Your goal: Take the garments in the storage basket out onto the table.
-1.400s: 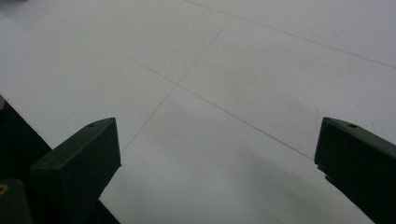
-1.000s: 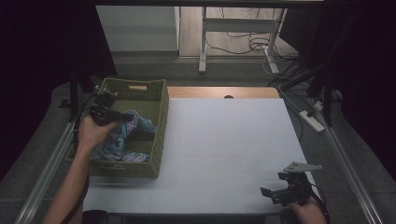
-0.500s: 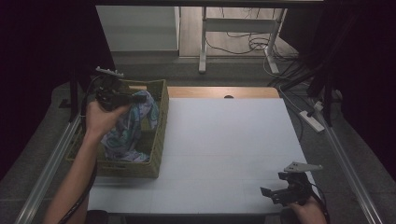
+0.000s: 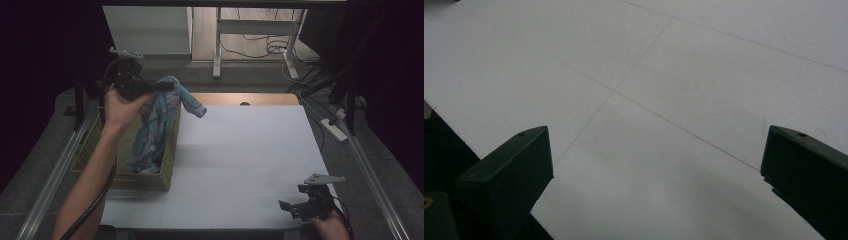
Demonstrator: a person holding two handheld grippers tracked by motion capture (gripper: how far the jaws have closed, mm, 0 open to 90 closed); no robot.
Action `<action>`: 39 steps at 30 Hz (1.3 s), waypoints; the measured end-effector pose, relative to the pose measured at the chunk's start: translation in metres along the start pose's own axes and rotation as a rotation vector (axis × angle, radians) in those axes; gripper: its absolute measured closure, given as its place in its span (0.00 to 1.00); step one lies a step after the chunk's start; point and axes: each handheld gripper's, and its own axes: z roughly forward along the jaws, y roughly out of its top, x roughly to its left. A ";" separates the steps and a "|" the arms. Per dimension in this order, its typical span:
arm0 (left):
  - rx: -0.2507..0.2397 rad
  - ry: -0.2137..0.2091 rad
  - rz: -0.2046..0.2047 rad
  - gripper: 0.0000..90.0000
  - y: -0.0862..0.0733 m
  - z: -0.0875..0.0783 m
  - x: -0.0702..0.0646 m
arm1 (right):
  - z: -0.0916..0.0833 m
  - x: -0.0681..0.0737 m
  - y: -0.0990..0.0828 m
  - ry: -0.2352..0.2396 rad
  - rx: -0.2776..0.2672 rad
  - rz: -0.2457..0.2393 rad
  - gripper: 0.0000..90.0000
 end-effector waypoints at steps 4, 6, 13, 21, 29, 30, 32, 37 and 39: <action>-0.005 -0.004 0.024 0.94 0.012 0.006 -0.009 | 0.000 0.000 0.000 0.002 -0.002 0.001 0.00; -0.012 -0.016 0.036 0.94 0.020 0.009 -0.014 | 0.000 -0.001 0.000 0.004 -0.003 0.002 0.00; -0.036 -0.067 0.064 0.94 0.052 0.025 -0.033 | 0.000 0.000 0.000 0.005 -0.001 0.004 0.00; -0.070 -0.121 0.077 0.94 0.086 0.040 -0.053 | 0.000 -0.001 0.000 0.009 -0.001 0.004 0.00; -0.073 -0.163 0.098 0.94 0.112 0.062 -0.071 | 0.000 -0.001 0.000 0.012 -0.002 0.006 0.00; -0.074 -0.166 0.101 0.94 0.116 0.065 -0.074 | 0.000 -0.001 0.000 0.012 0.001 0.007 0.00; -0.076 -0.172 0.105 0.94 0.123 0.070 -0.079 | -0.001 -0.001 0.000 0.013 0.001 0.006 0.00; -0.083 -0.186 0.120 0.94 0.140 0.081 -0.091 | -0.001 -0.001 0.000 0.017 0.001 0.008 0.00; -0.088 -0.193 0.124 0.94 0.146 0.085 -0.095 | 0.000 -0.001 0.000 0.017 -0.004 0.010 0.00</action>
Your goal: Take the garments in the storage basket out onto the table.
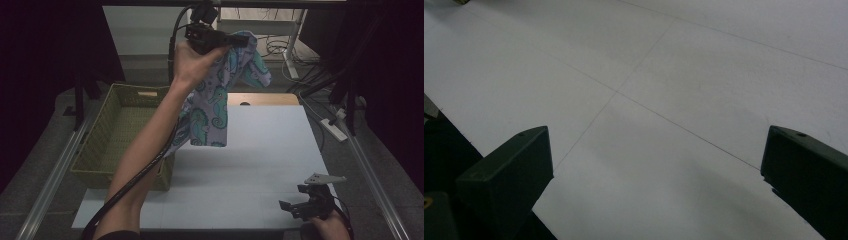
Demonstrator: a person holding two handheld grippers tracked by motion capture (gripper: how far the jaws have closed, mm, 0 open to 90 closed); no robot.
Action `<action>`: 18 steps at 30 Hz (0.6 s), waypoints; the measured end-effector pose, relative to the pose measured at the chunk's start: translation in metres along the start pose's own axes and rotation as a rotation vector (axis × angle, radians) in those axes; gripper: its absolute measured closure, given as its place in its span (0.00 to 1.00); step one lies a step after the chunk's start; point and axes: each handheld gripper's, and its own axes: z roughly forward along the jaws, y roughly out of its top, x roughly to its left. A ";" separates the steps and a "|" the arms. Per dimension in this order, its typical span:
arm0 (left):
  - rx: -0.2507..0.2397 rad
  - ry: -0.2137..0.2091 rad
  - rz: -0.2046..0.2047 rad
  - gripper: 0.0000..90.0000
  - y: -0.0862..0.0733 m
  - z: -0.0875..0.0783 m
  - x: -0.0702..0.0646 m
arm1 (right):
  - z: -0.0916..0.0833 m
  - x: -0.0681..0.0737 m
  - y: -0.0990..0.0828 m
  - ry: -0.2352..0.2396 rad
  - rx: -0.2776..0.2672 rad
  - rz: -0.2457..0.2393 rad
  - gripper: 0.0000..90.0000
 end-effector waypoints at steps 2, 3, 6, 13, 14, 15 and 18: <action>-0.003 -0.004 0.001 0.94 0.003 0.003 -0.001 | 0.000 0.000 0.000 0.001 0.002 0.001 0.00; -0.006 -0.009 0.005 0.94 0.008 0.008 -0.004 | 0.000 0.000 0.000 0.003 0.004 0.002 0.00; -0.009 -0.017 0.011 0.94 0.014 0.014 -0.007 | 0.000 0.000 0.000 0.006 0.003 0.003 0.00; -0.040 -0.054 0.022 0.94 0.029 0.027 -0.018 | 0.000 -0.001 0.000 0.008 0.004 0.004 0.00; -0.040 -0.054 0.022 0.94 0.029 0.027 -0.018 | 0.000 0.000 0.000 0.008 0.004 0.004 0.00; -0.058 -0.067 0.035 0.94 0.037 0.028 -0.022 | 0.000 0.000 0.000 0.007 0.004 0.003 0.00; -0.067 -0.075 0.046 0.94 0.043 0.030 -0.027 | 0.000 0.000 0.000 0.004 0.003 0.004 0.00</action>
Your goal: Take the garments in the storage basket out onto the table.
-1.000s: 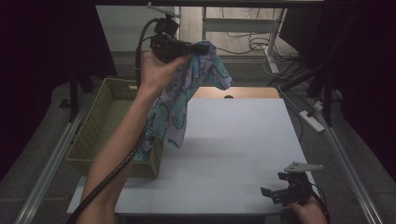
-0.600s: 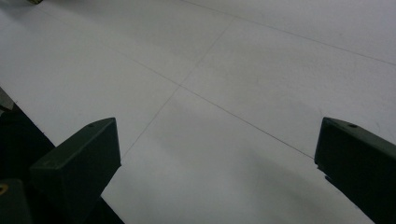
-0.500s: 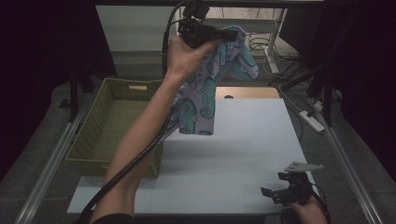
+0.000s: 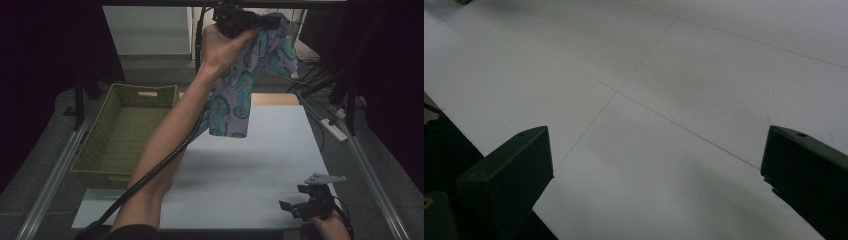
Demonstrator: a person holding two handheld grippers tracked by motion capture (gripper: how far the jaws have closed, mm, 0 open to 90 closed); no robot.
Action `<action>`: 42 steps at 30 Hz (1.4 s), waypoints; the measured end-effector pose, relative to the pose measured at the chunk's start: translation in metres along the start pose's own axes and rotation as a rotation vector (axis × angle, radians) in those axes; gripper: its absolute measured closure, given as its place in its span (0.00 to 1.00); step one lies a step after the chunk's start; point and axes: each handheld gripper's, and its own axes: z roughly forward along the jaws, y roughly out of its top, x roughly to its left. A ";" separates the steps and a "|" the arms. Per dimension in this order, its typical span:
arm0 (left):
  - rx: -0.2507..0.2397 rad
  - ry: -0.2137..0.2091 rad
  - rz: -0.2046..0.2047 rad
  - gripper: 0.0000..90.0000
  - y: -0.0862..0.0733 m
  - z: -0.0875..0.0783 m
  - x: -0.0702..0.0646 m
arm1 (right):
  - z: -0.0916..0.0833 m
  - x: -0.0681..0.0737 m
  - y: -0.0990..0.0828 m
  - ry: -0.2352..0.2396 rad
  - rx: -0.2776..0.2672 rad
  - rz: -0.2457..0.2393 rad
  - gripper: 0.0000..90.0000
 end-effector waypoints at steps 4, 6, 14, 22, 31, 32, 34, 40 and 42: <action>0.074 0.011 0.043 0.94 -0.008 0.009 -0.005 | -0.001 0.000 0.000 -0.002 -0.002 -0.003 0.00; 0.112 0.028 0.034 0.94 -0.021 0.010 0.001 | 0.000 0.000 0.000 0.001 0.000 0.000 0.00; 0.286 0.095 -0.006 0.94 -0.097 0.009 0.034 | 0.001 0.001 0.000 -0.007 0.006 -0.005 0.00; 0.450 0.120 -0.037 0.93 -0.187 0.020 0.060 | 0.002 0.002 0.001 -0.013 0.014 -0.017 0.00; 0.482 0.118 0.006 0.58 -0.255 0.035 0.074 | 0.002 0.002 0.001 -0.014 0.018 -0.019 0.00; 0.478 0.126 0.011 0.49 -0.256 0.033 0.074 | 0.002 0.002 0.000 -0.013 0.019 -0.018 0.00; 0.453 0.133 -0.001 0.30 -0.255 0.025 0.074 | 0.002 0.002 0.001 -0.013 0.019 -0.020 0.00; 0.414 0.209 -0.047 0.04 -0.252 -0.036 0.074 | 0.003 0.002 0.001 -0.014 0.021 -0.025 0.00; 0.416 0.266 -0.067 0.04 -0.259 -0.059 0.076 | 0.003 0.003 0.001 -0.016 0.026 -0.026 0.01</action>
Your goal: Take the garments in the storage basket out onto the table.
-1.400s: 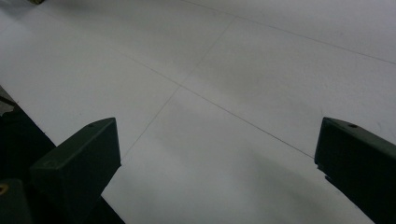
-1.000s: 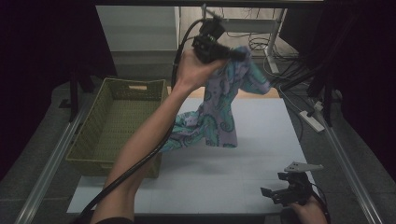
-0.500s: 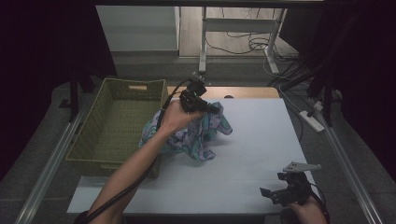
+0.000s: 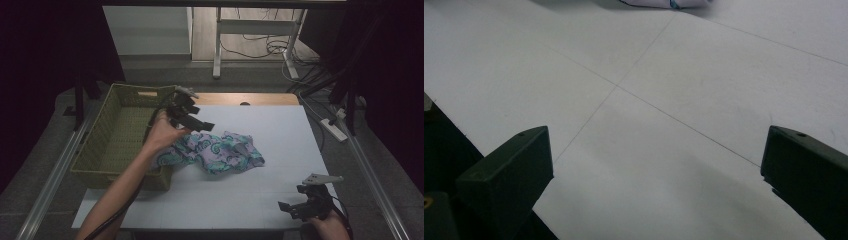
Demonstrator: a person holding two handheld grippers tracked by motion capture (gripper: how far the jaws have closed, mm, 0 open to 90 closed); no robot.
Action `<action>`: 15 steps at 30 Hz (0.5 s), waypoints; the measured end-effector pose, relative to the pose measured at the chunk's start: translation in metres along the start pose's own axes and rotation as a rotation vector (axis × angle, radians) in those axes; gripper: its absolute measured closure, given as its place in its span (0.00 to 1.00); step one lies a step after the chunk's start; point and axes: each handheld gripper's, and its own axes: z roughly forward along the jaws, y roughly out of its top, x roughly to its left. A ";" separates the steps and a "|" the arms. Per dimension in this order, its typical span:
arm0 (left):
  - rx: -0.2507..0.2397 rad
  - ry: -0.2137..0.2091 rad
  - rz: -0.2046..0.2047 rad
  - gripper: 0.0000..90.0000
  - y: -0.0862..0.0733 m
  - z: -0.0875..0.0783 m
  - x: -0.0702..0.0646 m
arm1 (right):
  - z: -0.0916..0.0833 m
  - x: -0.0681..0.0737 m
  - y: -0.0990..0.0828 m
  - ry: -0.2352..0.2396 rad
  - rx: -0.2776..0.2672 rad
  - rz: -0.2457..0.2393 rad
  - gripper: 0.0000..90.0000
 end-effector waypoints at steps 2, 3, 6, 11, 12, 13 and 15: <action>0.015 0.045 -0.028 0.06 -0.018 -0.012 0.009 | 0.000 0.001 0.000 -0.001 0.002 -0.001 0.01; 0.015 0.045 -0.028 0.07 -0.018 -0.012 0.009 | 0.000 0.001 0.000 -0.001 0.002 -0.001 0.01; 0.070 0.121 -0.076 0.14 -0.045 -0.019 0.020 | 0.001 0.001 0.001 -0.005 0.009 -0.005 0.00; 0.153 0.202 -0.120 0.49 -0.077 -0.022 0.022 | 0.002 0.001 0.001 -0.012 0.013 -0.005 0.00; 0.143 0.181 -0.129 0.57 -0.078 -0.025 0.022 | 0.002 0.001 0.001 -0.013 0.014 -0.006 0.00; 0.132 0.168 -0.147 0.64 -0.077 -0.028 0.022 | 0.002 0.001 0.001 -0.013 0.014 -0.006 0.01; 0.120 0.181 -0.135 0.86 -0.072 -0.036 0.018 | 0.002 0.001 0.001 -0.012 0.017 -0.008 0.00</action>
